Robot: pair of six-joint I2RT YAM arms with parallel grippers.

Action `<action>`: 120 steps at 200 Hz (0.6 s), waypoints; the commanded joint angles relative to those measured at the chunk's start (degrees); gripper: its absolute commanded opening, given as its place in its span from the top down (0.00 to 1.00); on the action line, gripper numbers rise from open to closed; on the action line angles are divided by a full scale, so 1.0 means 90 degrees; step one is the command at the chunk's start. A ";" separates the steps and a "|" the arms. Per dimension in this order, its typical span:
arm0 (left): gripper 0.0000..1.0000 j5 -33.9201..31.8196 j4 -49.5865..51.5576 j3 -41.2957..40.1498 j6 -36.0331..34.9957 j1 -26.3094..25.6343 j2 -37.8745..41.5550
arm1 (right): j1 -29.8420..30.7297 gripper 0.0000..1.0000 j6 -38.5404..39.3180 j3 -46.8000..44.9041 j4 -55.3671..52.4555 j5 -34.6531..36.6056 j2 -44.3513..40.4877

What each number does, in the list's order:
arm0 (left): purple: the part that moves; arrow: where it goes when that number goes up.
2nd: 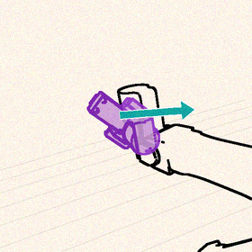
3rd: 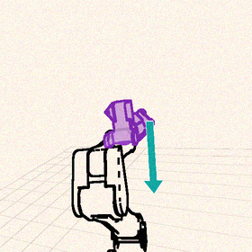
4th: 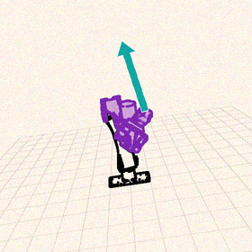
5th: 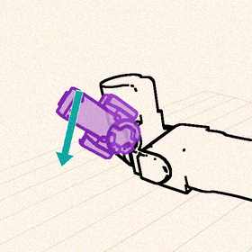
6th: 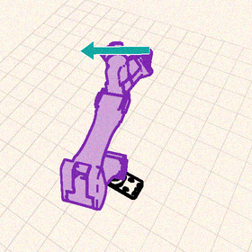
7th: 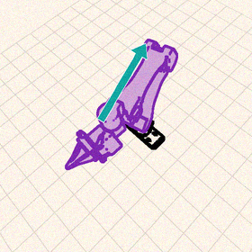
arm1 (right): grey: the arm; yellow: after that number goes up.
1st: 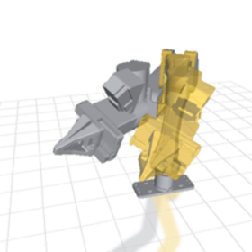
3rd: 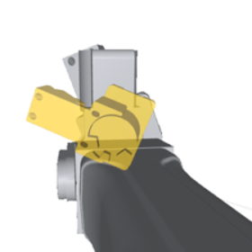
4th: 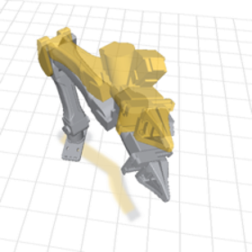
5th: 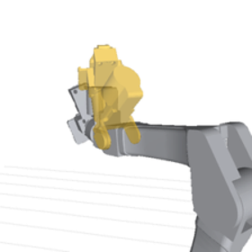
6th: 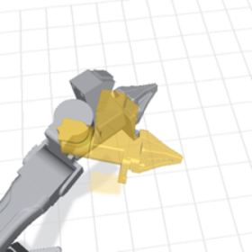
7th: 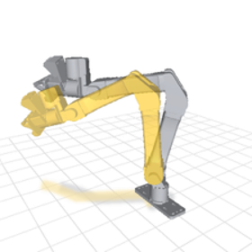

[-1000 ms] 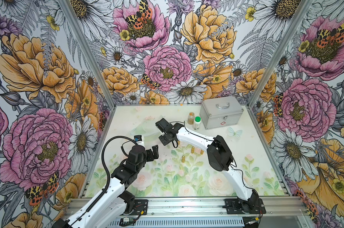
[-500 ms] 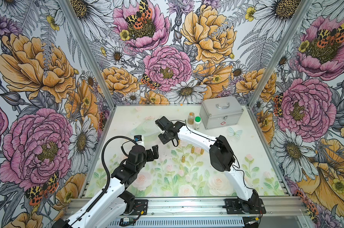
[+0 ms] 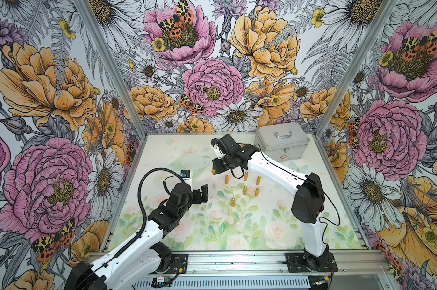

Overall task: Open the lipstick cap
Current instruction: Pick up the lipstick at the center of the board, then open the cover of the lipstick.

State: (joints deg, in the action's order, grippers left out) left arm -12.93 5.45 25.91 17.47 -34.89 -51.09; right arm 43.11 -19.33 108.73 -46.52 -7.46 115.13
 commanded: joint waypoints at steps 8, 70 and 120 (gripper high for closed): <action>0.05 0.0311 -0.1540 0.0147 -0.1204 -0.0380 -0.0705 | -0.0189 0.75 -0.0294 -0.0368 -0.0144 -0.0791 -0.0628; 0.28 0.1435 -0.2187 0.0659 -0.2392 -0.0371 -0.1969 | -0.0327 0.76 -0.0358 -0.1089 -0.0300 -0.1375 -0.1325; 0.35 0.2155 -0.2585 0.0474 -0.2476 -0.0229 -0.1968 | -0.0337 0.78 -0.0442 -0.1269 -0.0290 -0.1671 -0.1483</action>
State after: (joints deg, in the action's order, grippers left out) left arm 1.21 -14.46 30.41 -2.57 -37.65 -68.86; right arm 40.36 -22.52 97.97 -49.39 -20.21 104.71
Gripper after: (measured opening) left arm 0.669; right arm 0.255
